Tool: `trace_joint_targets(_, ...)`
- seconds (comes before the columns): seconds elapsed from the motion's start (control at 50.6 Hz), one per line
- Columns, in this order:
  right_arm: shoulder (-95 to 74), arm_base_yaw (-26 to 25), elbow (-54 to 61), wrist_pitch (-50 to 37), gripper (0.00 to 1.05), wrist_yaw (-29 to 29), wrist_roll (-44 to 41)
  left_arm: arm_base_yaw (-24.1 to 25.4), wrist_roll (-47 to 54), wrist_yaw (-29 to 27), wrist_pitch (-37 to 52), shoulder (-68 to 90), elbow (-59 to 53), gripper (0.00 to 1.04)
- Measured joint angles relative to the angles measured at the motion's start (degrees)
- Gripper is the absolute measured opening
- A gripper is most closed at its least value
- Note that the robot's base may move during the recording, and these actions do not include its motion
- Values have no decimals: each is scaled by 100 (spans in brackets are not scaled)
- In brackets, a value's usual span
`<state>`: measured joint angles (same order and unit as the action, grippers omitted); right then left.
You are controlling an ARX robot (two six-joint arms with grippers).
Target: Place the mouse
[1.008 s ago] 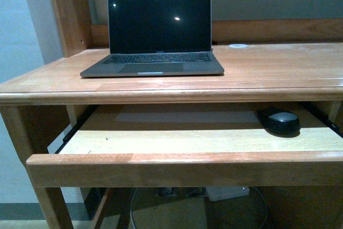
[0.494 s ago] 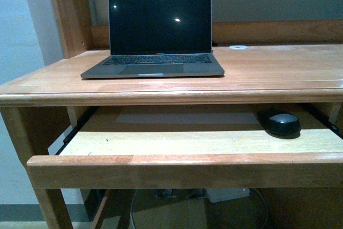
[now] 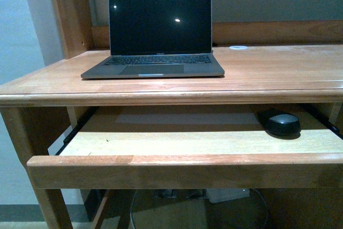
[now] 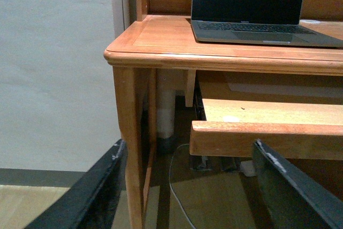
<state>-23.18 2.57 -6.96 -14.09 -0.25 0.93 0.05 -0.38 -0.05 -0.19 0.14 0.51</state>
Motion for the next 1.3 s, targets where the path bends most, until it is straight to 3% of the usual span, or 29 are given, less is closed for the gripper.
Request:
trace_joint_targets(0.099,-1346,472,-610,-669,98,144,50,0,0,0,2,0,0,96)
trace_joint_targets(0.138,-1727,616,-780,-868,98,205,74,0,2,0,2,0,0,100)
trace_joint_targets(0.336,-4046,1008,-1893,-1427,98,439,184,0,0,-2,0,0,0,98)
trace_joint_targets(0.533,-5963,1056,-3119,-986,98,592,271,0,0,-2,0,0,0,98)
trace_joint_targets(0.81,-7130,1086,-4277,-483,98,1005,293,0,0,0,0,0,0,98)
trace_joint_targets(1.304,-8983,984,-6004,122,98,1078,852,0,0,0,0,0,0,98)
